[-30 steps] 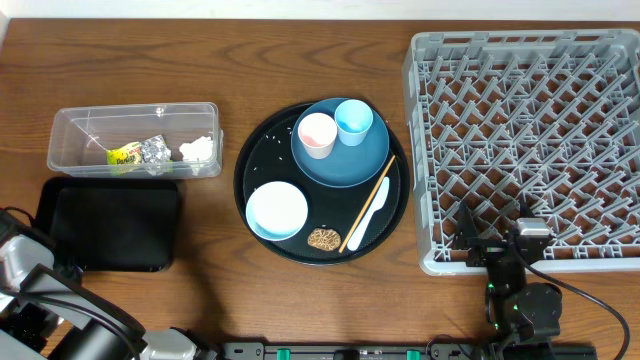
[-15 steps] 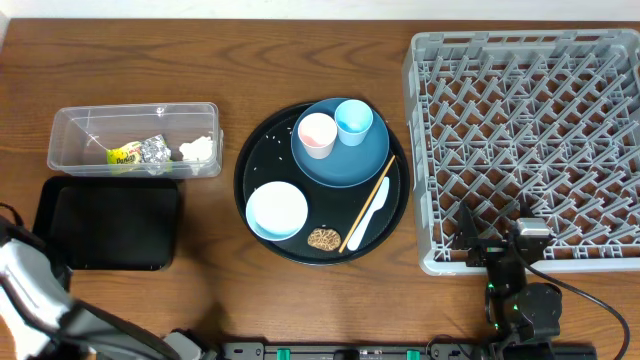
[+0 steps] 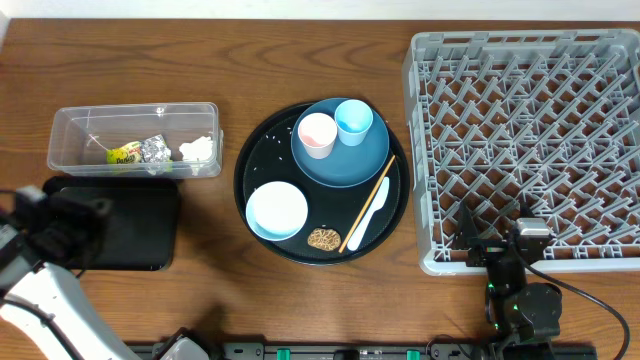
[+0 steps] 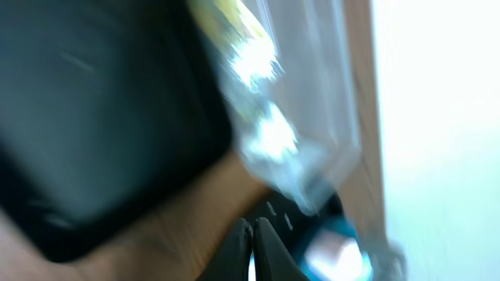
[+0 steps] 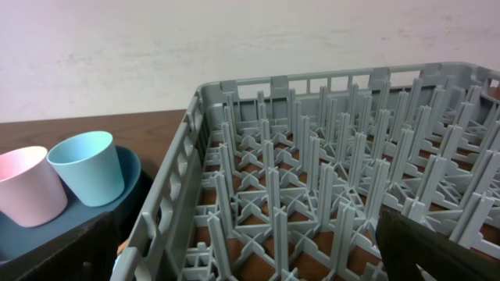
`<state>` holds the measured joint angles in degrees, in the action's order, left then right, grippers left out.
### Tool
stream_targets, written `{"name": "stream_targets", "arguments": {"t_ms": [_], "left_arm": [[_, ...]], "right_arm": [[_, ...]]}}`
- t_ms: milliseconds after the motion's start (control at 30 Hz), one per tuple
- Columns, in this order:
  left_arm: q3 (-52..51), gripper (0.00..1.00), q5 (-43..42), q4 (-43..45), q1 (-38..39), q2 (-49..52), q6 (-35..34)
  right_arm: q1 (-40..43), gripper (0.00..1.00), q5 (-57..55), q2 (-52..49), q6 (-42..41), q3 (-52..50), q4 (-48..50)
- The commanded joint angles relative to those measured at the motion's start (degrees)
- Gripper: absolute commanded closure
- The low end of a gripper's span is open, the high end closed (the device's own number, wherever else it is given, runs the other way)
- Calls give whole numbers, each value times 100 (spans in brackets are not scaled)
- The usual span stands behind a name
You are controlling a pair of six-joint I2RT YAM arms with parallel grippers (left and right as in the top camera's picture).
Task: Sort waste into correct bins and load items into the dishwasher rack
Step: 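Push the black flat tray forward with the left gripper, then move the left gripper toward the light blue bowl on the tray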
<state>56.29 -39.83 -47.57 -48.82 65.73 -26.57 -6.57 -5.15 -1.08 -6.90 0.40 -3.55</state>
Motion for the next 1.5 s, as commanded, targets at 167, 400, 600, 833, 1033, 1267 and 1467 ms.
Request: {"name": "stream_targets", "arguments": {"t_ms": [167, 400, 600, 833, 1033, 1267, 1467], "left_arm": [[118, 94, -409, -251, 1596, -37, 822], [116, 94, 601, -249, 3447, -37, 1134], [118, 94, 1517, -151, 5025, -13, 1123], [116, 94, 2382, -79, 6312, 131, 846], [116, 94, 2994, -81, 7128, 345, 603], [116, 94, 3748, 127, 7954, 645, 352], [116, 93, 4516, 310, 8356, 968, 352]], "right_arm": [[50, 1, -20, 4, 76, -9, -13], [50, 1, -22, 4, 76, -9, -13], [50, 1, -22, 4, 76, -9, -13], [50, 1, -20, 4, 76, -9, -13], [50, 1, -20, 4, 76, -9, -13], [50, 1, -20, 4, 76, -9, -13], [50, 1, -20, 4, 76, -9, -13]]}}
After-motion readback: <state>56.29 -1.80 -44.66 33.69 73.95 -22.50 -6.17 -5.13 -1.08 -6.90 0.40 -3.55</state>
